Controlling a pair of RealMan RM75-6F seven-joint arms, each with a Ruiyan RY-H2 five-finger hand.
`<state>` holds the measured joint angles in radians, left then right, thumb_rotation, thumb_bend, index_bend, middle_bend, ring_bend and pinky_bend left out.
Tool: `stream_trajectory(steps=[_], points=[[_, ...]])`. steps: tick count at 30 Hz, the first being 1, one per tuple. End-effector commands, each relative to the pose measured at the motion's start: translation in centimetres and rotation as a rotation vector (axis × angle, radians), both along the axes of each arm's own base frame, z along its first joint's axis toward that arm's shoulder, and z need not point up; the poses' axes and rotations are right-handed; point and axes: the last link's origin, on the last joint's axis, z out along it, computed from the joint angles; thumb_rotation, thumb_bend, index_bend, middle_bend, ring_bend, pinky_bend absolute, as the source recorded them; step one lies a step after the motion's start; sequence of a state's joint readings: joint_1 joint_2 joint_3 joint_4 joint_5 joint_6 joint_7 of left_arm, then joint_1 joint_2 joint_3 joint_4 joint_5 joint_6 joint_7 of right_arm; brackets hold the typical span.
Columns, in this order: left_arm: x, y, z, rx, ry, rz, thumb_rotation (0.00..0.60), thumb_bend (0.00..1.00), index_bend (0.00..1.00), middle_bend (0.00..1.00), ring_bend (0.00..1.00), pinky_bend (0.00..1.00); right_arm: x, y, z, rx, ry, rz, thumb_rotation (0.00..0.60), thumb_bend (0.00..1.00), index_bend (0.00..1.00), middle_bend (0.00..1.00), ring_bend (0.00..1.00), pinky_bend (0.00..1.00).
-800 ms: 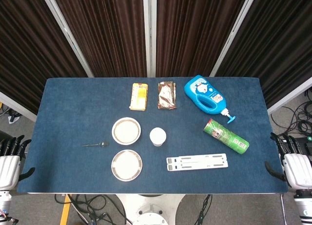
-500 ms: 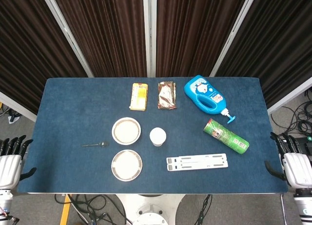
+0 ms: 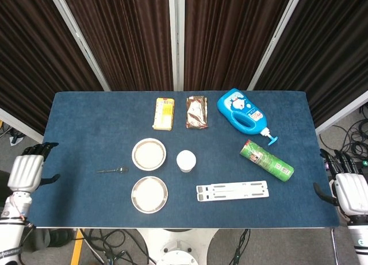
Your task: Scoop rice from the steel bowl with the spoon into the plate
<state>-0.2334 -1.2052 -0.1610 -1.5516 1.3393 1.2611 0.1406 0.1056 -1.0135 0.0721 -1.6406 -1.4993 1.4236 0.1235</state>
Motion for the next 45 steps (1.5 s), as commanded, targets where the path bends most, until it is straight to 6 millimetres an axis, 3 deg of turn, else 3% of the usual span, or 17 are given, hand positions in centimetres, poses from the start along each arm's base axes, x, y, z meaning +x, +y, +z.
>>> stream_trajectory(steps=[1, 3, 5, 9, 15, 33, 45], points=[[0.7, 3.2, -1.8, -0.046, -0.051, 0.003, 0.6, 0.12, 0.38, 0.57, 0.51, 0.68, 0.0, 0.0, 0.1, -0.001, 0.003, -0.003, 0.6, 0.25, 0.0, 0.17, 0.0, 0.0], [1.1, 4.6, -3.0, -0.093, -0.08, 0.018, 0.6, 0.12, 0.44, 0.67, 0.63, 0.82, -0.1, -0.1, 0.3, -0.004, 0.006, -0.005, 0.6, 0.25, 0.0, 0.17, 0.0, 0.0], [1.2, 5.7, -4.2, -0.125, -0.111, 0.038, 0.6, 0.13, 0.47, 0.72, 0.68, 0.87, -0.1, -0.1, 0.3, -0.004, 0.008, -0.009, 0.6, 0.25, 0.0, 0.17, 0.0, 0.0], [1.3, 7.0, -6.5, -0.193, -0.114, 0.068, 0.6, 0.15, 0.49, 0.79, 0.75, 0.93, -0.4, 0.0, 0.4, -0.006, 0.007, -0.017, 0.6, 0.25, 0.0, 0.17, 0.0, 0.0], [1.6, 7.2, -9.3, -0.252, -0.158, 0.116, 0.6, 0.16, 0.51, 0.89, 0.84, 0.96, -0.7, 0.1, 0.4, -0.003, 0.004, -0.03, 0.6, 0.25, 0.0, 0.17, 0.0, 0.0], [1.9, 6.1, -13.5, -0.303, -0.221, 0.225, 0.6, 0.28, 0.55, 0.94, 0.88, 1.0, -1.1, 0.2, 0.4, -0.004, 0.004, -0.04, 0.6, 0.24, 0.0, 0.17, 0.0, 0.0], [1.8, 6.0, -14.6, -0.319, -0.233, 0.272, 0.6, 0.34, 0.56, 0.94, 0.89, 1.0, -1.2, 0.4, 0.4, -0.003, 0.004, -0.046, 0.6, 0.24, 0.0, 0.17, 0.0, 0.0]])
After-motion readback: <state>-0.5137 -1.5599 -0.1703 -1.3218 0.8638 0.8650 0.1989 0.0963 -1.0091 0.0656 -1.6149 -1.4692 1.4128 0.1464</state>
